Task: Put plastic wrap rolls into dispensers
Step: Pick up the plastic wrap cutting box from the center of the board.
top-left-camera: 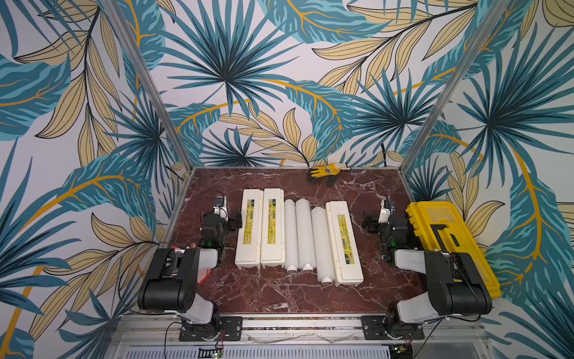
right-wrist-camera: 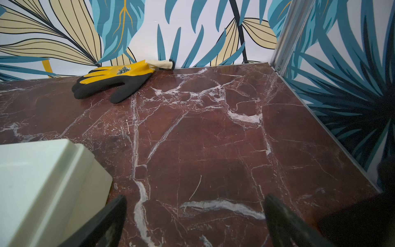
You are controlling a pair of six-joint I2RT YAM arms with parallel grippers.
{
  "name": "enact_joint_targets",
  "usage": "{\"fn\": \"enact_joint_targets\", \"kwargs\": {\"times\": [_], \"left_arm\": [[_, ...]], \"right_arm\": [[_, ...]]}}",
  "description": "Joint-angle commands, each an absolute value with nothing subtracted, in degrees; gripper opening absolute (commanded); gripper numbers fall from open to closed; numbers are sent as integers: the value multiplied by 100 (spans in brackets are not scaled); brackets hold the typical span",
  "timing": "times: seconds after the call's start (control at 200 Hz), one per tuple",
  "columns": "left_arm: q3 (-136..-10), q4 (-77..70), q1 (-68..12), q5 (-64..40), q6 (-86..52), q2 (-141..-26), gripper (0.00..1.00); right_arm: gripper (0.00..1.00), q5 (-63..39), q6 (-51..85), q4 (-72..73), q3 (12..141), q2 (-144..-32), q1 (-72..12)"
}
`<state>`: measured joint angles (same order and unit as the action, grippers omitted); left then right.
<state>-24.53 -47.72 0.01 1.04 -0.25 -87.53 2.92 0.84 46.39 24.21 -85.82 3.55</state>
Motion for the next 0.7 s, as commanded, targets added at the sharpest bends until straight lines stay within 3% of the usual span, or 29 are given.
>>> {"fn": "enact_joint_targets", "kwargs": {"times": [0.0,0.696], "left_arm": [[-2303,-4746,49,83,-1,-8666,99],[-2373,-4679,66,245,-88,-8710,100]], "right_arm": [[99,249,145,4553,2364,-8481,316],[99,264,153,4521,2399,-8508,316]]}}
